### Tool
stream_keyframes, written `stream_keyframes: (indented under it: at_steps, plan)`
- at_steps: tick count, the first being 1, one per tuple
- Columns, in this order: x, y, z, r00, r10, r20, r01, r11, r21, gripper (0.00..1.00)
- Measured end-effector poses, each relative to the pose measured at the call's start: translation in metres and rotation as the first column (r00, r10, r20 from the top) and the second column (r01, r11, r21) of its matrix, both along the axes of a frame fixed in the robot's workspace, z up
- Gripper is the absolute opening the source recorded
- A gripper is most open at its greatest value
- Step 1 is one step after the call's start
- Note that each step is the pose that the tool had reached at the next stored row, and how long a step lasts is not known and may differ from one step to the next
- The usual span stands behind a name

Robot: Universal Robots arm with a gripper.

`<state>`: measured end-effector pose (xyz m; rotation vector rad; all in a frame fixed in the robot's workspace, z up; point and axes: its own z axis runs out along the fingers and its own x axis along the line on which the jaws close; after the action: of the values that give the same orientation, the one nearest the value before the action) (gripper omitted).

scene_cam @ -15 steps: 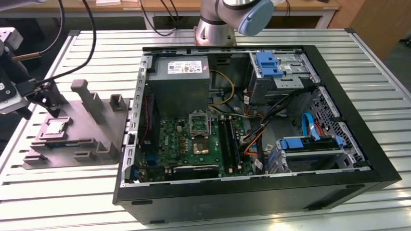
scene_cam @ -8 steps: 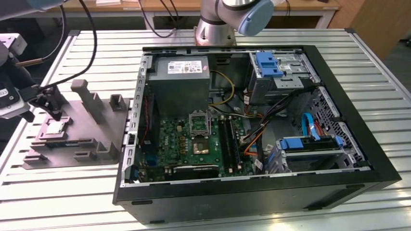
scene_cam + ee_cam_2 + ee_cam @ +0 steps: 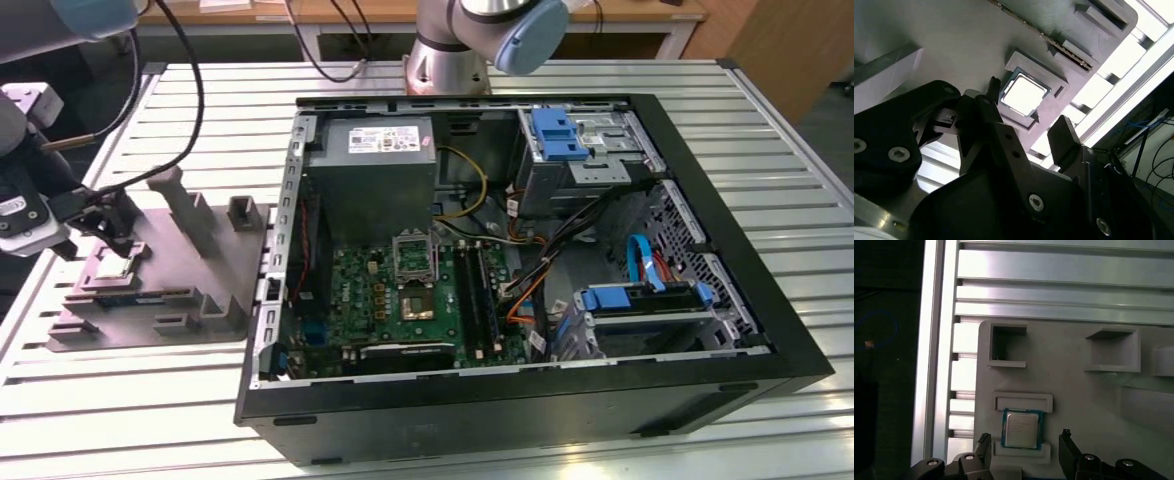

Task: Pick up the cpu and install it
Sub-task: 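Pick up the cpu and move it towards the insertion slot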

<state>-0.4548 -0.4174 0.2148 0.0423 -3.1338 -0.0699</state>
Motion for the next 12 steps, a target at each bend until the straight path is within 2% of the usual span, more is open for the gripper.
stream_keyframes:
  at_steps: [7,12]
  plan:
    - [0.0,0.0,-0.0128,0.9996,-0.029,0.0,0.029,0.9996,0.0,0.65]
    - [0.0,0.0001,-0.0217,0.9995,-0.032,-0.0001,0.032,0.9995,0.0002,0.65]
